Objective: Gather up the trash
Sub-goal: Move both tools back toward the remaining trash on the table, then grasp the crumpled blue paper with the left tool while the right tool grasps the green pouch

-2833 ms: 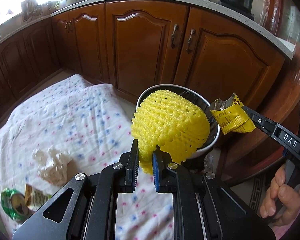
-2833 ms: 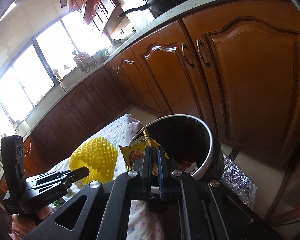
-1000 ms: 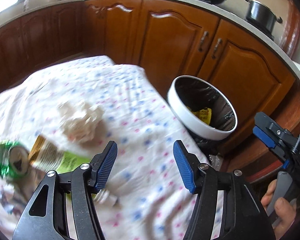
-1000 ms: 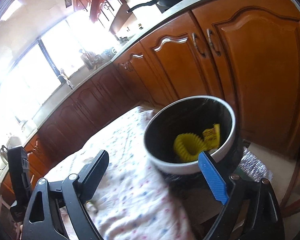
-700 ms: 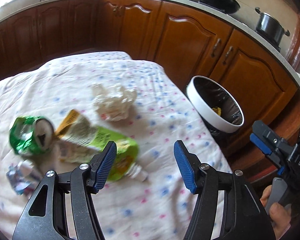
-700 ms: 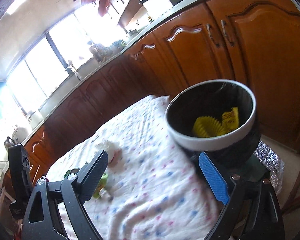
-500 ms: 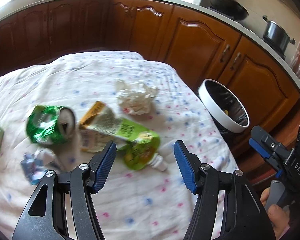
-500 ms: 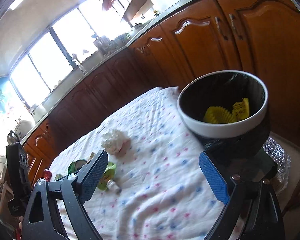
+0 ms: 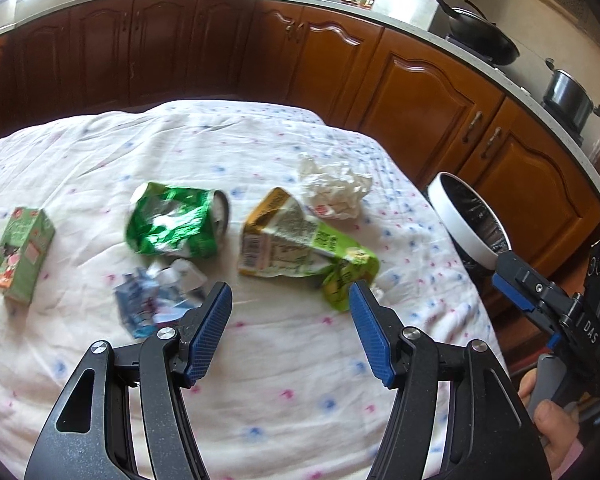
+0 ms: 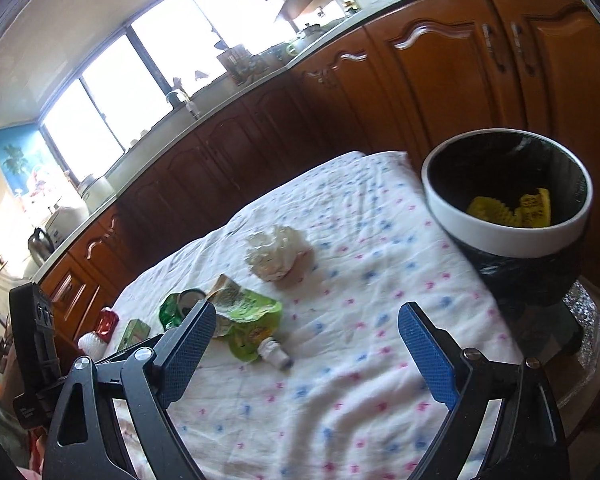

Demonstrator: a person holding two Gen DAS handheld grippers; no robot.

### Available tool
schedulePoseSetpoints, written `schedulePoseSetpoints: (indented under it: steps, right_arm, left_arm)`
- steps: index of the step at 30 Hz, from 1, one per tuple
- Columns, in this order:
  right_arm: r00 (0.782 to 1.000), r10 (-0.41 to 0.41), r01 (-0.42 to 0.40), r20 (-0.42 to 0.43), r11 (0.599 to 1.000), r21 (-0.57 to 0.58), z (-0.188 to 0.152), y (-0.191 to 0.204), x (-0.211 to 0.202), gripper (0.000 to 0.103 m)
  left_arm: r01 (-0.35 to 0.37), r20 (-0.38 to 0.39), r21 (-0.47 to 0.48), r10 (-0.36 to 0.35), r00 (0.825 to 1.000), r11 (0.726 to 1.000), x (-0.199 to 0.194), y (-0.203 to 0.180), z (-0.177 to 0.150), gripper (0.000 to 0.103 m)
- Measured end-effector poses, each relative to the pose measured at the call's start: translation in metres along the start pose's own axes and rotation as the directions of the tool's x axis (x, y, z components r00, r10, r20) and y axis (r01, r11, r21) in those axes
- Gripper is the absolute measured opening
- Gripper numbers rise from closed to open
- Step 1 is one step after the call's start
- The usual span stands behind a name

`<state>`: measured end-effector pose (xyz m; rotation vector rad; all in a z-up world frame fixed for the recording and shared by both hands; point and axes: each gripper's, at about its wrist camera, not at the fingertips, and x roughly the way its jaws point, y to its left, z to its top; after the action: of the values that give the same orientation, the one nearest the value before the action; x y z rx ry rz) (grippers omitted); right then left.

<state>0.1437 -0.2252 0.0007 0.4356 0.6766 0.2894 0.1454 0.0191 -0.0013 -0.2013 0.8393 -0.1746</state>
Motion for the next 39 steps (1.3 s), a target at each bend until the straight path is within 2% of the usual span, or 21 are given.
schedulePoseSetpoints:
  steps: [10, 16, 22, 24, 27, 28, 29, 30, 31, 32, 33, 34, 35, 36, 39]
  right_arm:
    - [0.996, 0.045, -0.055, -0.074, 0.989, -0.137, 0.000, 0.036, 0.024, 0.093]
    - [0.988, 0.043, -0.084, -0.148, 0.955, -0.285, -0.003, 0.063, 0.050, 0.091]
    - [0.972, 0.007, -0.109, -0.234, 0.900, -0.423, -0.007, 0.086, 0.091, 0.073]
    - [0.967, -0.035, -0.095, -0.254, 0.872, -0.481, -0.012, 0.094, 0.107, 0.065]
    - [0.958, -0.070, -0.091, -0.278, 0.845, -0.526, -0.019, 0.098, 0.125, 0.048]
    - [0.957, -0.085, -0.081, -0.277, 0.840, -0.536, -0.020, 0.098, 0.128, 0.039]
    - [0.956, -0.108, -0.063, -0.271, 0.831, -0.553, -0.023, 0.098, 0.133, 0.036]
    - [0.959, -0.101, -0.066, -0.266, 0.830, -0.554, -0.023, 0.098, 0.132, 0.035]
    - [0.959, -0.097, -0.067, -0.264, 0.832, -0.550, -0.023, 0.097, 0.132, 0.028]
    - [0.960, -0.091, -0.069, -0.263, 0.837, -0.544, -0.023, 0.097, 0.130, 0.021]
    - [0.961, -0.086, -0.072, -0.262, 0.841, -0.536, -0.021, 0.097, 0.129, 0.019]
    - [0.961, -0.077, -0.075, -0.265, 0.852, -0.518, -0.020, 0.094, 0.124, 0.011]
    - [0.961, -0.073, -0.075, -0.265, 0.859, -0.506, -0.020, 0.093, 0.121, 0.007]
    - [0.961, -0.068, -0.077, -0.267, 0.865, -0.496, -0.020, 0.092, 0.117, 0.006]
    - [0.965, -0.037, -0.088, -0.259, 0.886, -0.455, -0.021, 0.087, 0.099, 0.002]
  left_arm:
    - [-0.072, 0.018, -0.028, 0.073, 0.997, 0.997, -0.020, 0.034, -0.004, 0.063]
    - [-0.116, -0.008, -0.054, 0.116, 0.993, 0.992, -0.013, 0.055, -0.005, 0.064]
    - [-0.137, -0.046, -0.058, 0.134, 0.990, 0.989, 0.005, 0.066, -0.006, 0.064]
    - [-0.141, -0.065, -0.061, 0.137, 0.988, 0.988, 0.012, 0.070, -0.007, 0.064]
    - [-0.133, -0.088, -0.070, 0.127, 0.988, 0.989, 0.020, 0.075, -0.010, 0.064]
    - [-0.121, -0.092, -0.077, 0.114, 0.989, 0.990, 0.022, 0.077, -0.011, 0.063]
    - [-0.114, -0.094, -0.081, 0.106, 0.990, 0.990, 0.023, 0.077, -0.012, 0.061]
    - [-0.103, -0.095, -0.083, 0.095, 0.991, 0.991, 0.023, 0.078, -0.012, 0.053]
    - [-0.093, -0.097, -0.083, 0.085, 0.992, 0.992, 0.024, 0.078, -0.012, 0.045]
    - [-0.086, -0.099, -0.081, 0.077, 0.992, 0.993, 0.025, 0.077, -0.012, 0.041]
    - [-0.085, -0.097, -0.076, 0.078, 0.992, 0.993, 0.025, 0.076, -0.012, 0.035]
    - [-0.084, -0.092, -0.068, 0.077, 0.993, 0.994, 0.025, 0.073, -0.012, 0.033]
    - [-0.080, -0.089, -0.059, 0.074, 0.993, 0.995, 0.024, 0.071, -0.012, 0.031]
    - [-0.071, -0.088, -0.052, 0.066, 0.994, 0.996, 0.023, 0.069, -0.012, 0.026]
    - [-0.032, -0.087, -0.042, 0.029, 0.996, 0.999, 0.018, 0.061, -0.013, 0.025]
